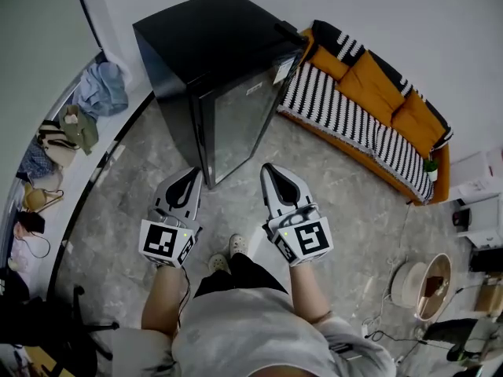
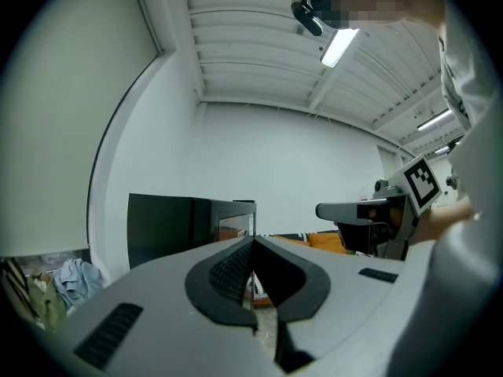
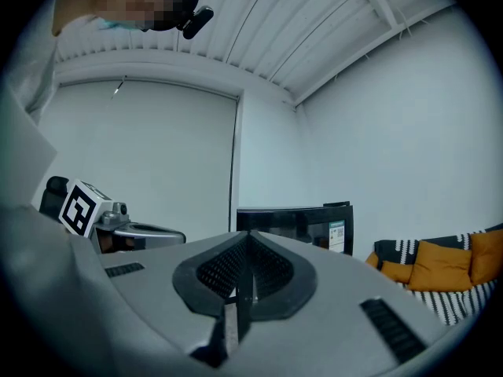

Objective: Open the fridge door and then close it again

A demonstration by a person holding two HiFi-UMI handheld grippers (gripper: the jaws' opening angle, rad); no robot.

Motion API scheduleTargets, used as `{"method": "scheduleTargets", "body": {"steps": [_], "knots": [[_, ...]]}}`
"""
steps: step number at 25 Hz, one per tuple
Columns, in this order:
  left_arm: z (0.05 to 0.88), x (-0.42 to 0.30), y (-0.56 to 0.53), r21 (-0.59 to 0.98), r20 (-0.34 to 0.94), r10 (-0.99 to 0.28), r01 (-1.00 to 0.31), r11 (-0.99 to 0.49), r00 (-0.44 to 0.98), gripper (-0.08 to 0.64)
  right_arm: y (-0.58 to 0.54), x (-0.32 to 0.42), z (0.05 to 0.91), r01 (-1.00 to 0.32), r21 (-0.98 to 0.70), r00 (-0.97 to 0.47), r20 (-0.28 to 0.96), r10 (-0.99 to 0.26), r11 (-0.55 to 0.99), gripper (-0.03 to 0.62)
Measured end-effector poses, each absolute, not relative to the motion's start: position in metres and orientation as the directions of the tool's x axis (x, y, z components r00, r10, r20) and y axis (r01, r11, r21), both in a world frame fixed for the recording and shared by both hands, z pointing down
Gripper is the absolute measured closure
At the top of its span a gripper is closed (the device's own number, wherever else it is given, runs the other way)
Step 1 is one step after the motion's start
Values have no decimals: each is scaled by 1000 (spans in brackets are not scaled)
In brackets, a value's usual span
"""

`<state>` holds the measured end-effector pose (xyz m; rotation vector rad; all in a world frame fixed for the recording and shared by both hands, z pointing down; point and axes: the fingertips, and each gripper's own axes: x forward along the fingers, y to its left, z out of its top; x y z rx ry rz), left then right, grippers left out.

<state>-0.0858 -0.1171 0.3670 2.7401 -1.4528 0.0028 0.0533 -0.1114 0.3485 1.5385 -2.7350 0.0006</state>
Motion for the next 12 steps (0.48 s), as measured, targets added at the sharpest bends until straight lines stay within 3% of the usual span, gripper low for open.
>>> {"method": "scheduleTargets", "body": {"steps": [12], "knots": [[422, -79, -148, 80, 133, -826, -836, -542, 548, 546, -154, 59, 398, -845, -37, -535, 83, -841, 534, 575]]}}
